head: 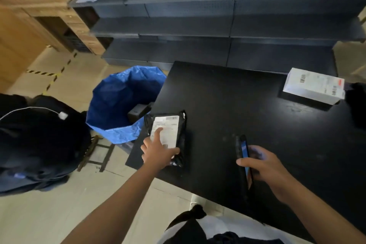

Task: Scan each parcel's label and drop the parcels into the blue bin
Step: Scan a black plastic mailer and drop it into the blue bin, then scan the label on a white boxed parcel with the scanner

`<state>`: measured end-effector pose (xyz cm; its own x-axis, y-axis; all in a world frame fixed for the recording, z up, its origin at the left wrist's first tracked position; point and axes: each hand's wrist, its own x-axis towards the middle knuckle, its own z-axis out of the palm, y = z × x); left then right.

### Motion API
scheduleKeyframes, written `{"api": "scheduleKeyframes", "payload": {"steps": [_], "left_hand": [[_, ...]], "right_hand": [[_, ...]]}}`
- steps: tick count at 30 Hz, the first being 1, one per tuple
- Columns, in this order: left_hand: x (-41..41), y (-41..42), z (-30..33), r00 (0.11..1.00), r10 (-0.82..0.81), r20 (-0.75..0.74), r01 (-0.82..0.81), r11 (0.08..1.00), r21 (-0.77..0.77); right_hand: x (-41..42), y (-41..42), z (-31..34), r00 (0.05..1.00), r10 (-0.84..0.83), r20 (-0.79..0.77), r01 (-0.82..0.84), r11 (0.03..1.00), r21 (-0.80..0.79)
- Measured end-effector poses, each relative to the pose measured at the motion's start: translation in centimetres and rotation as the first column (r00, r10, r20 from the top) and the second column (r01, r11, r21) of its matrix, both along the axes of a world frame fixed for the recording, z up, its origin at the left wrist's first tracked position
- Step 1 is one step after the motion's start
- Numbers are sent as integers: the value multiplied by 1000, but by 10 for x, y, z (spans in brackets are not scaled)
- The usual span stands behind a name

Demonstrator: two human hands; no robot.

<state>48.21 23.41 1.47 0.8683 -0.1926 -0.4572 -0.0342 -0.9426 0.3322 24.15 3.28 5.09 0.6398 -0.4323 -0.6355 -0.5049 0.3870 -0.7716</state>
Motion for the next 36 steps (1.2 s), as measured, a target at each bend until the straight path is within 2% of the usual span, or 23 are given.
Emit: {"api": "scheduleKeyframes", "payload": {"steps": [3,7,9,11,13,16,19,23,25,28,32,36], "left_hand": [[78,15,34,993,64,101,-57,996,-70],[186,30,73,964,17,264,-28,999,40],[216,35,76,960,40,277,-37,999,-17],[224,33,66,981,26,192,5,987,-159],[205,25,52,996,-59,63,73,962,-264],[152,5,17,966,-213,-145,166,945,-283],[96,-31,-17,891,-385,-241,305,900,-312],[15,-92,-37,734,-591,-334,473,798,-374],[-30,-122,-41,609,-702,-368,581,711,-396],[-98,-163,-41,397,-838,-375,754,530,-387],[-188,-208,-31,180,-907,-381,876,324,-358],[-280,-258,-27,53,-923,-382,914,199,-355]], "right_hand": [[23,8,7,999,28,36,-27,999,-22],[46,18,14,997,21,70,-19,999,-39],[49,23,14,996,-14,90,19,998,-57],[48,27,12,994,-69,87,75,994,-74],[42,32,11,990,-123,76,128,989,-72],[24,37,7,977,-210,44,213,973,-89],[-5,39,6,945,-325,16,325,939,-113],[-54,39,13,867,-499,-2,495,861,-120],[-80,40,15,812,-584,-8,578,806,-129],[-123,42,16,715,-699,-18,692,711,-125],[-181,42,17,599,-800,-32,790,597,-139],[-243,34,12,493,-869,-48,863,496,-100]]}}
